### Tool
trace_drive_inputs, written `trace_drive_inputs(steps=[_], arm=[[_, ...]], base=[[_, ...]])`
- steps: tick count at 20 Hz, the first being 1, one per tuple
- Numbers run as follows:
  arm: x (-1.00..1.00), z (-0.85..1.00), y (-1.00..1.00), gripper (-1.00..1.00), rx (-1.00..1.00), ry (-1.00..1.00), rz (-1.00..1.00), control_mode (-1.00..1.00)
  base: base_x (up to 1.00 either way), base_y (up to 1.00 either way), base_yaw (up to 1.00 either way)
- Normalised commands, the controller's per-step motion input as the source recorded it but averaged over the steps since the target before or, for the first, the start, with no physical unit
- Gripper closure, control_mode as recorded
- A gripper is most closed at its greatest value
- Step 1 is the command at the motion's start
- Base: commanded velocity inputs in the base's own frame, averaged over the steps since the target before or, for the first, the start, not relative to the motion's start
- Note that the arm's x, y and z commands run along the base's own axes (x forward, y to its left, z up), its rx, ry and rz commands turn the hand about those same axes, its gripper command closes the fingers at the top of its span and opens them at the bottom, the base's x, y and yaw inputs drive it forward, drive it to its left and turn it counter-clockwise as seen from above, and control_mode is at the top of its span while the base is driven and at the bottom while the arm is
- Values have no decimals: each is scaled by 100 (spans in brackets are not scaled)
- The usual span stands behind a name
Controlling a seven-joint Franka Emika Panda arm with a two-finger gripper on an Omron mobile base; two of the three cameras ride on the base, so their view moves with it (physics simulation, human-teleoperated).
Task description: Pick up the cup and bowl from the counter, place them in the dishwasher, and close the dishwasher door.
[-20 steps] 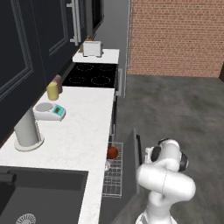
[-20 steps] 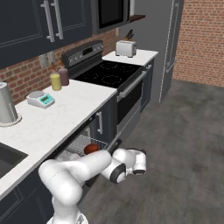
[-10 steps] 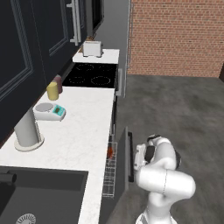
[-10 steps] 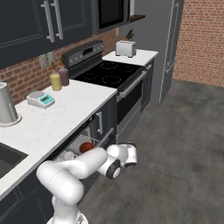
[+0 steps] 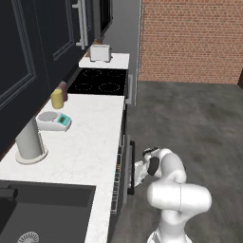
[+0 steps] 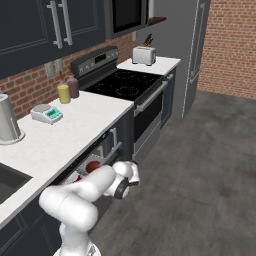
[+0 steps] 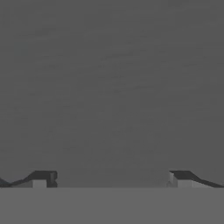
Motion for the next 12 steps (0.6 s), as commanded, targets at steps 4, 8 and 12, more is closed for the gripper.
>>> trace_drive_inputs(steps=[4, 8, 12], arm=[[37, -17, 100, -100, 17, -21, 3, -100], [28, 0, 100, -100, 21, -18, -2, -100], [3, 15, 99, -100, 17, -6, -40, -100]], base=[[0, 0, 0], [0, 0, 0], [0, 0, 0]])
